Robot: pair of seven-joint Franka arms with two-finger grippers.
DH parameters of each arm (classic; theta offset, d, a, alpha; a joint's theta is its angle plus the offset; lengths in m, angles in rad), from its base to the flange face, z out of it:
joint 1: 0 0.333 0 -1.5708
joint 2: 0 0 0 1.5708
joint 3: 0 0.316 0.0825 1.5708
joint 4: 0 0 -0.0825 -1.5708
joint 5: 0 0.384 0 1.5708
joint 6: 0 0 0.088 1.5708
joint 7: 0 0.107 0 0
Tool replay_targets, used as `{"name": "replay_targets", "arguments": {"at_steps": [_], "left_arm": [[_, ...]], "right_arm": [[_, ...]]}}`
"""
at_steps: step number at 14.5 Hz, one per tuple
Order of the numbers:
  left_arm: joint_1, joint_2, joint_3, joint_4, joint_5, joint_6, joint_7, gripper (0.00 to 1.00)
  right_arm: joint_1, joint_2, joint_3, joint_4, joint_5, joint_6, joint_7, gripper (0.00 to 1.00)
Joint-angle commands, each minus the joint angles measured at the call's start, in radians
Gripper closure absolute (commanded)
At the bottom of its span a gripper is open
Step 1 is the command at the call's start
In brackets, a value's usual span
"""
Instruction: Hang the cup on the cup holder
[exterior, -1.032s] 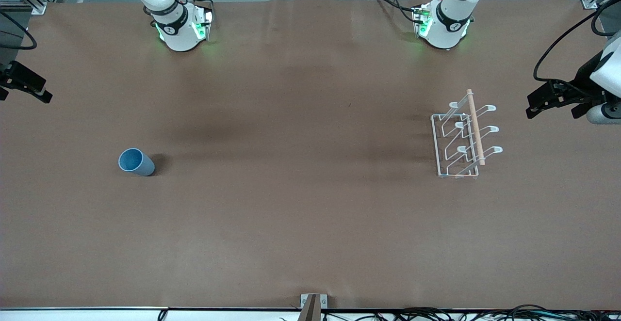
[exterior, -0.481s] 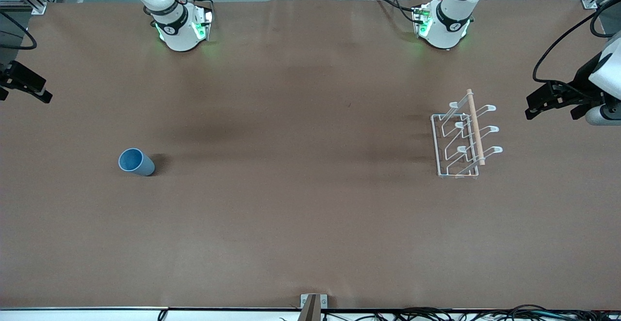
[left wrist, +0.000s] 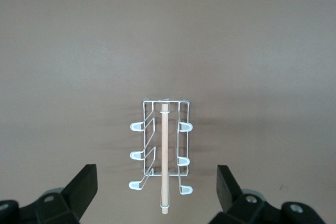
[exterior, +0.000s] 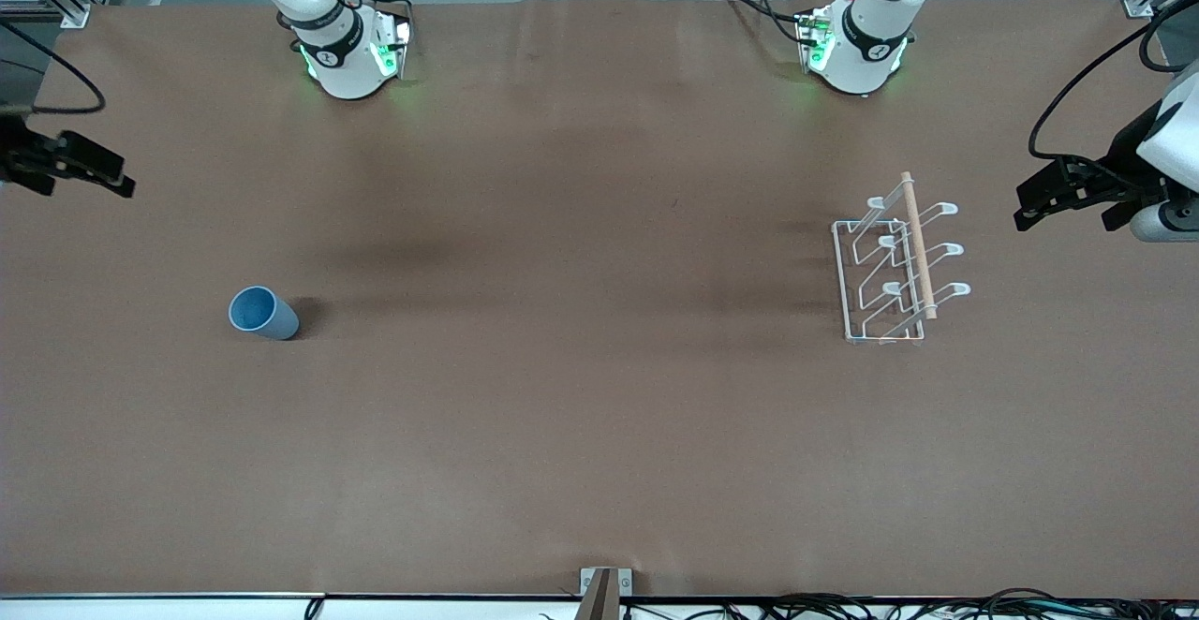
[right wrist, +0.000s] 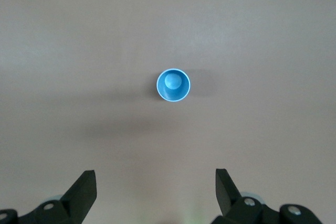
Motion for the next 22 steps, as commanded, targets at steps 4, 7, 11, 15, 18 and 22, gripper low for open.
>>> {"name": "replay_targets", "arguments": {"at_steps": [4, 7, 11, 15, 18, 22], "left_arm": [[0.003, -0.005, -0.005, 0.004, -0.001, -0.009, 0.003, 0.0], [0.005, -0.019, -0.007, -0.007, -0.001, -0.017, 0.0, 0.0], [0.003, -0.005, -0.007, -0.001, 0.0, -0.014, 0.002, 0.0], [0.002, -0.005, -0.007, -0.004, 0.0, -0.017, 0.008, 0.0], [0.002, -0.005, -0.007, -0.004, 0.002, -0.017, 0.008, 0.0], [0.0, -0.003, -0.008, -0.004, 0.002, -0.017, 0.008, 0.0]], "right_arm": [[-0.032, 0.068, -0.009, -0.325, -0.03, 0.396, -0.119, 0.0], [-0.054, 0.153, -0.01, -0.429, -0.036, 0.607, -0.161, 0.0], [-0.062, 0.295, -0.013, -0.474, -0.035, 0.838, -0.162, 0.0], [-0.057, 0.347, -0.013, -0.506, -0.035, 0.957, -0.162, 0.0], [-0.057, 0.37, -0.013, -0.506, -0.033, 0.962, -0.164, 0.25], [-0.057, 0.37, -0.012, -0.5, -0.03, 0.948, -0.162, 0.97]]}}
